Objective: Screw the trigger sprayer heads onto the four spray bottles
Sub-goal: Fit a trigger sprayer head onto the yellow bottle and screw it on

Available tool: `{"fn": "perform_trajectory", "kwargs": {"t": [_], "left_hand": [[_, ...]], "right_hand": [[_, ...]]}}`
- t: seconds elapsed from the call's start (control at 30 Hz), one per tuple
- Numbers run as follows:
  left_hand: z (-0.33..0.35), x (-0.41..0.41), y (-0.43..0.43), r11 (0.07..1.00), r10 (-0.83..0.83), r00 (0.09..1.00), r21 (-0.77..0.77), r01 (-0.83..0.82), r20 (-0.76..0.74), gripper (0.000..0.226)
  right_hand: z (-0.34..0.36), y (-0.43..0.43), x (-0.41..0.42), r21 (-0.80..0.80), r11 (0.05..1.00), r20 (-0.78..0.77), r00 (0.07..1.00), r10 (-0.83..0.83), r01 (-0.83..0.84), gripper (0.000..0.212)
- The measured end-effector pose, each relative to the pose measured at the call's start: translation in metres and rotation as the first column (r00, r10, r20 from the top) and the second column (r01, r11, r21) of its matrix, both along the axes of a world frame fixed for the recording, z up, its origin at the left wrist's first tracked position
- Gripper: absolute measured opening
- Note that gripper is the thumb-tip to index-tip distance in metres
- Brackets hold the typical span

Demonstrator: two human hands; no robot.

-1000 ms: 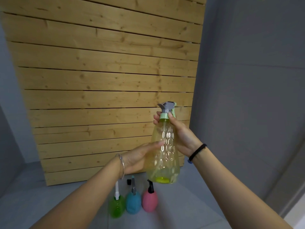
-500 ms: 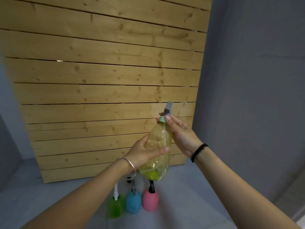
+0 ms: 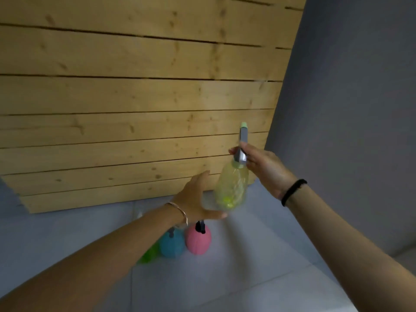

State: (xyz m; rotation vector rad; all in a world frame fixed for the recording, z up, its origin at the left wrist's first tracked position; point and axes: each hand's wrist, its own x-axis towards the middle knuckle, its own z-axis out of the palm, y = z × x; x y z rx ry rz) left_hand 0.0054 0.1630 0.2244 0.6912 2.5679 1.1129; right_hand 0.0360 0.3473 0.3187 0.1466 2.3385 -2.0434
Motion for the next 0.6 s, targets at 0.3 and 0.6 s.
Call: {"fn": "perform_trajectory", "kwargs": {"t": [0.3, 0.6], "left_hand": [[-0.083, -0.026, -0.019, 0.968, 0.002, 0.994, -0.250, -0.029, -0.110, 0.118], [-0.136, -0.026, -0.006, 0.911, -0.055, 0.968, -0.410, -0.051, -0.243, 0.122]], "right_hand": [[-0.138, 0.033, -0.010, 0.138, 0.990, 0.236, 0.971, -0.029, -0.004, 0.038], [-0.219, 0.033, -0.019, 0.105, 0.994, 0.329, 0.944, -0.035, 0.000, 0.034]]}}
